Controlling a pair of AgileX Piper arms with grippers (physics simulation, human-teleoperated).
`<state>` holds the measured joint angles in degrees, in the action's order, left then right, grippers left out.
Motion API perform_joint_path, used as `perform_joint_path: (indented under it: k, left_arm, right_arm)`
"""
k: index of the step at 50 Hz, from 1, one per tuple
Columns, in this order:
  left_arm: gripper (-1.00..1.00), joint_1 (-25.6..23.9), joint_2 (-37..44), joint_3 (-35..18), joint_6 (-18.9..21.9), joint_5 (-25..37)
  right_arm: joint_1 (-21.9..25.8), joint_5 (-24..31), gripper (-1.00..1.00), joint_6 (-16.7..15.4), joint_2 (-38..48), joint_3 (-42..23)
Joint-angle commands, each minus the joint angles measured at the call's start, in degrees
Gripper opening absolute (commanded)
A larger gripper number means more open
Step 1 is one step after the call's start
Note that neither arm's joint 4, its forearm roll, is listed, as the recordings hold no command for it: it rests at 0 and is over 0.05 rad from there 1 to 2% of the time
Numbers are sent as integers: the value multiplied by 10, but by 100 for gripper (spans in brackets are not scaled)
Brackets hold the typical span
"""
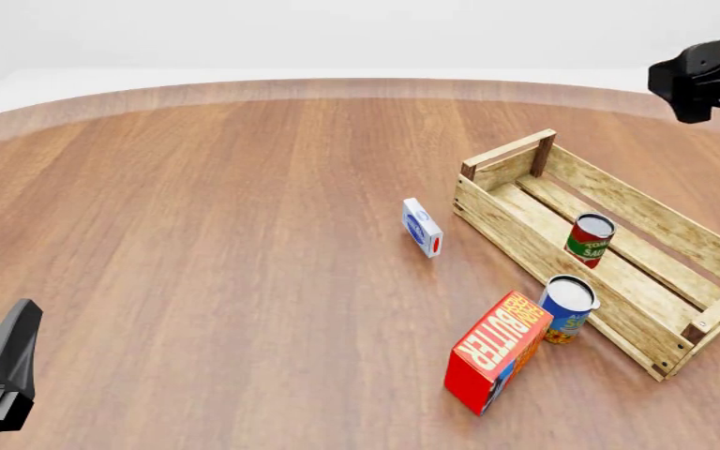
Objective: Pick up the tomato sauce, and put it in the wooden tray.
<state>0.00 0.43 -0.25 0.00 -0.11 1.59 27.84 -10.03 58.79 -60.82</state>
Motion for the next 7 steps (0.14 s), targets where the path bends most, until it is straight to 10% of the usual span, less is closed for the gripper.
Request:
perform_joint_path:
  k: [1,7]
  left_arm:
    - [100,0,0,0,0,0]
    - [100,0,0,0,0,0]
  right_arm:
    - [29,17,100,17,-82,25]
    - [38,25,100,12,-83,14]
